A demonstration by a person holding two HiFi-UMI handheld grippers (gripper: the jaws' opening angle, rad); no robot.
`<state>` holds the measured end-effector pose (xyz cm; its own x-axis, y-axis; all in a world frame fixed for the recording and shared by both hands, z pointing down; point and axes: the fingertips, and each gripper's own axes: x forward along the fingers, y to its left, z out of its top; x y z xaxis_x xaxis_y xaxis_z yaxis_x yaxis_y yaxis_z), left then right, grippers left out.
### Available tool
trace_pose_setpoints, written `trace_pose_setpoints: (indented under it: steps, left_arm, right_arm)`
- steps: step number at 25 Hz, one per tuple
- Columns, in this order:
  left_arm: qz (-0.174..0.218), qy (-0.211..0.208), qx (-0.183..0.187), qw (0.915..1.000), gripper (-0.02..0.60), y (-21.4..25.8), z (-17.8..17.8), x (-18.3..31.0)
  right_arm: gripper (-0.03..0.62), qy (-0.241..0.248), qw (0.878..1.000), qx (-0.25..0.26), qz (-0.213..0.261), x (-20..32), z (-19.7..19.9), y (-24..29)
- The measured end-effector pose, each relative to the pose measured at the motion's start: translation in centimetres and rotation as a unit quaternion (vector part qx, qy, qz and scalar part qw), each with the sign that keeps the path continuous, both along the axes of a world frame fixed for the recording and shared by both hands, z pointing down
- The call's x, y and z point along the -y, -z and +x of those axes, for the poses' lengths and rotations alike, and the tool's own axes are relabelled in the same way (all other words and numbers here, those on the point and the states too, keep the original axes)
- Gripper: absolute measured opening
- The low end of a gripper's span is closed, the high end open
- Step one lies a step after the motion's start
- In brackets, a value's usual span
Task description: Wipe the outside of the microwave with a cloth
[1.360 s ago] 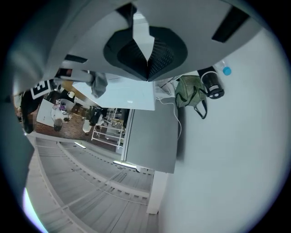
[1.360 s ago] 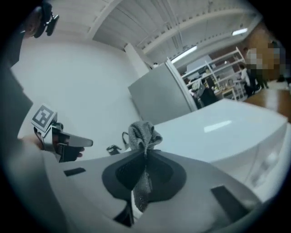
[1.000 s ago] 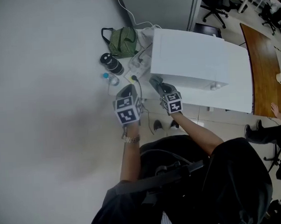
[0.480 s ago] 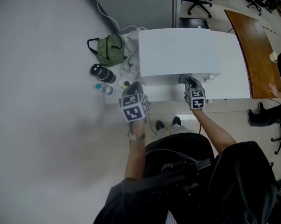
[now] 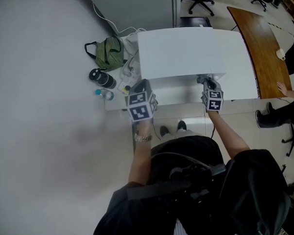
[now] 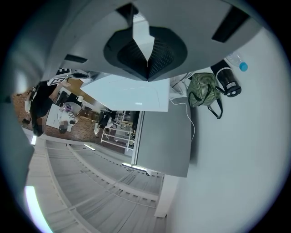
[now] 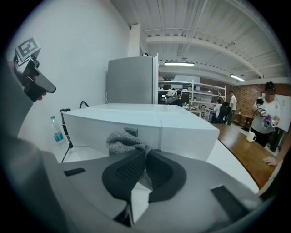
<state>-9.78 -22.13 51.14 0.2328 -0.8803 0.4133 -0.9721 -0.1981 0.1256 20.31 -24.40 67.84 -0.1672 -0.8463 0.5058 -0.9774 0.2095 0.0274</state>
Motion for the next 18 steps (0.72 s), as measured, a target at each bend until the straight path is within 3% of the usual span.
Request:
trace_pose_setpoints:
  steps: [5,12,15,18]
  left_arm:
    - [-0.003,0.025,0.003,0.9997,-0.014,-0.2,-1.8,-0.6]
    - [-0.022,0.070,0.009,0.9973,-0.014,-1.5,-4.9,-3.0]
    - [-0.026,0.089,0.013,0.9956,-0.014,-1.6,-6.1,-4.0]
    - [-0.029,0.098,0.016,0.9946,-0.014,-1.7,-6.9,-4.9]
  right_arm:
    - [0.012,0.086,0.995,0.040,-0.024,-0.7,-10.0,-1.5]
    - [0.012,0.221,0.969,0.069,-0.089,-2.2,-26.2,-5.4]
    - [0.012,0.239,0.962,0.066,-0.116,-1.3,-29.3,-7.1]
    - [0.012,0.238,0.958,0.074,-0.139,-1.0,-29.5,-8.3]
